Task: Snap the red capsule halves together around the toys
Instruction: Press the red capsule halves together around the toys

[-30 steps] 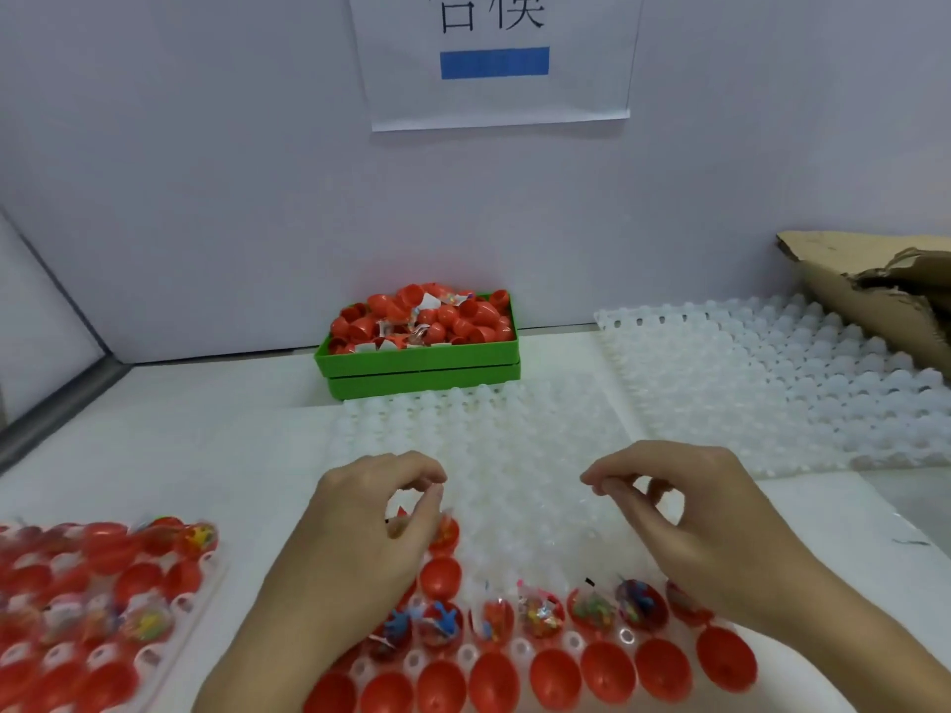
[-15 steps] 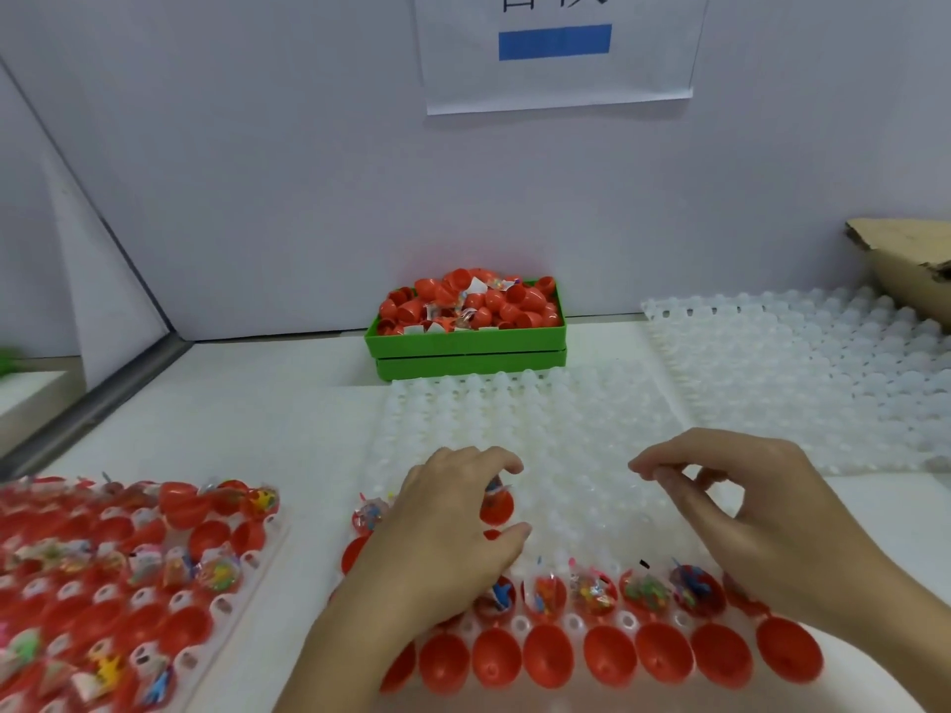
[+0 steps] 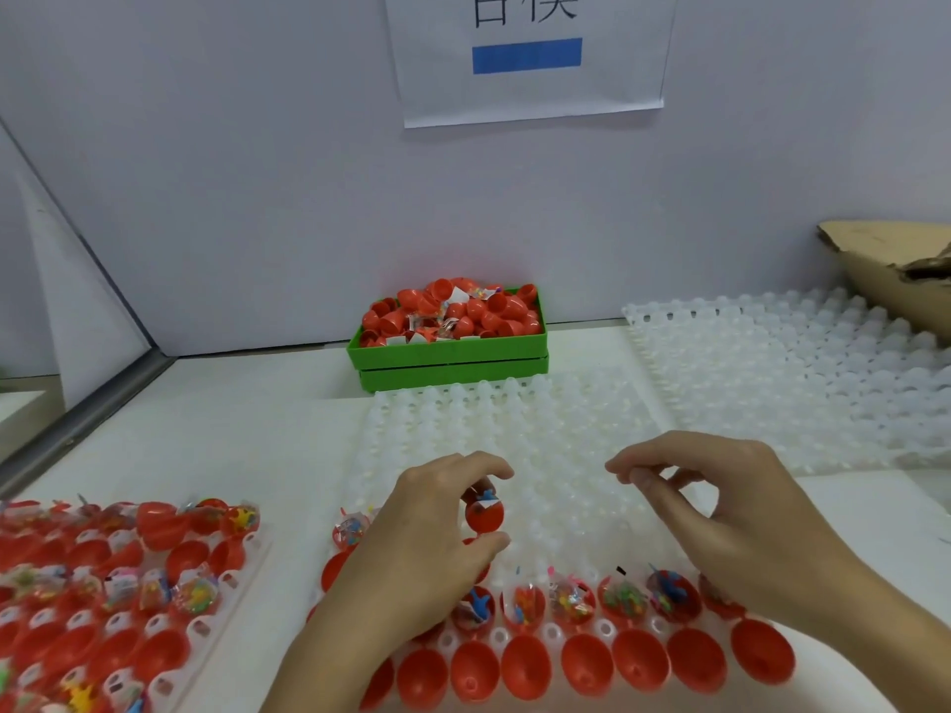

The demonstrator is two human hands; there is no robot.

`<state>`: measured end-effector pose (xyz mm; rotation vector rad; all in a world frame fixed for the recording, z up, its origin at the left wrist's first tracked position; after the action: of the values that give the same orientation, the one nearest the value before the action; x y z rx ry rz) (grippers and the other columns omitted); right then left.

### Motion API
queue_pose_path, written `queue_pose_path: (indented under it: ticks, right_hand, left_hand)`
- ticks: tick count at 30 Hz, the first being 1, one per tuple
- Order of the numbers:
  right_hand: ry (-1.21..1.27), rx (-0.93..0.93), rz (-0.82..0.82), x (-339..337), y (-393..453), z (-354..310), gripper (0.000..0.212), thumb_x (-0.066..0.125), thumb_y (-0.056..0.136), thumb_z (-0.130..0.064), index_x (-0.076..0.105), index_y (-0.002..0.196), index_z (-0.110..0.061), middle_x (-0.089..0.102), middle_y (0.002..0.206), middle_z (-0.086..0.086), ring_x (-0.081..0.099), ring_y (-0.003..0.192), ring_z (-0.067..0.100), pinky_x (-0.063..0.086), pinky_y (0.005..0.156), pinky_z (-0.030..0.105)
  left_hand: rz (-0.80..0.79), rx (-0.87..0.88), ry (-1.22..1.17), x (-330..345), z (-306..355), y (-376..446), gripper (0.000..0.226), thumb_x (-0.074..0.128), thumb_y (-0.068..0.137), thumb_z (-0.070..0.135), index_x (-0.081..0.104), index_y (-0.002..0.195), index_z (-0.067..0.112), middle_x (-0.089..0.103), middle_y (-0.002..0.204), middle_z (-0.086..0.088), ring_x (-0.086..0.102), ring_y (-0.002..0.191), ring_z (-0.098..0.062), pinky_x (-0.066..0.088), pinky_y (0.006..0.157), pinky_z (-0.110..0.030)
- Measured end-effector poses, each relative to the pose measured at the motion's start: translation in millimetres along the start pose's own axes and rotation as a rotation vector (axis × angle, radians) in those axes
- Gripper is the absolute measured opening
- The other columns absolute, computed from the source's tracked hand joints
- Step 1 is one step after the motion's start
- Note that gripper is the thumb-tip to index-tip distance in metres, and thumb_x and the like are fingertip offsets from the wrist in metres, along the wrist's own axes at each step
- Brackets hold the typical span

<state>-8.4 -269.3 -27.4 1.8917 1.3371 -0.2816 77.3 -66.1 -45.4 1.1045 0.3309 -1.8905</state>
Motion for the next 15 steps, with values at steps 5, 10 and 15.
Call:
queue_pose_path:
  ticks: [5, 10, 15]
  right_hand:
    - [0.031, 0.023, -0.014, 0, 0, 1, 0.031, 0.066, 0.089, -0.006, 0.076, 0.092, -0.036, 0.071, 0.09, -0.029, 0.067, 0.092, 0.0, 0.051, 0.079, 0.019]
    - [0.092, 0.048, -0.003, -2, 1, 0, 0.026, 0.065, 0.09, -0.011, 0.076, 0.091, -0.035, 0.072, 0.089, -0.028, 0.067, 0.092, -0.001, 0.05, 0.079, 0.016]
    - [0.136, 0.069, 0.0, -3, 1, -1, 0.024, 0.066, 0.091, -0.013, 0.076, 0.093, -0.035, 0.072, 0.09, -0.026, 0.067, 0.092, 0.0, 0.05, 0.077, 0.013]
  left_hand:
    - [0.035, 0.027, 0.01, -1, 3, 0, 0.05, 0.079, 0.08, 0.024, 0.05, 0.093, 0.063, 0.059, 0.094, 0.031, 0.048, 0.102, 0.018, 0.038, 0.076, 0.004]
    - [0.109, 0.054, -0.004, -9, 8, 0, 0.051, 0.075, 0.083, 0.014, 0.055, 0.097, 0.058, 0.061, 0.097, 0.03, 0.051, 0.104, 0.017, 0.042, 0.078, 0.002]
    - [0.138, 0.144, -0.082, -11, 35, 7, 0.045, 0.069, 0.088, 0.012, 0.06, 0.104, 0.053, 0.066, 0.099, 0.024, 0.058, 0.1, 0.014, 0.045, 0.074, 0.0]
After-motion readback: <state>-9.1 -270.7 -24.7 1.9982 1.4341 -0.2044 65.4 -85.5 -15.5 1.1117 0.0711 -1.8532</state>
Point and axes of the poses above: each hand's wrist, its own y-axis towards the middle knuckle, its own x-axis out of the palm, z = x × y, the point moved 6 cm from there along y, towards the middle knuckle
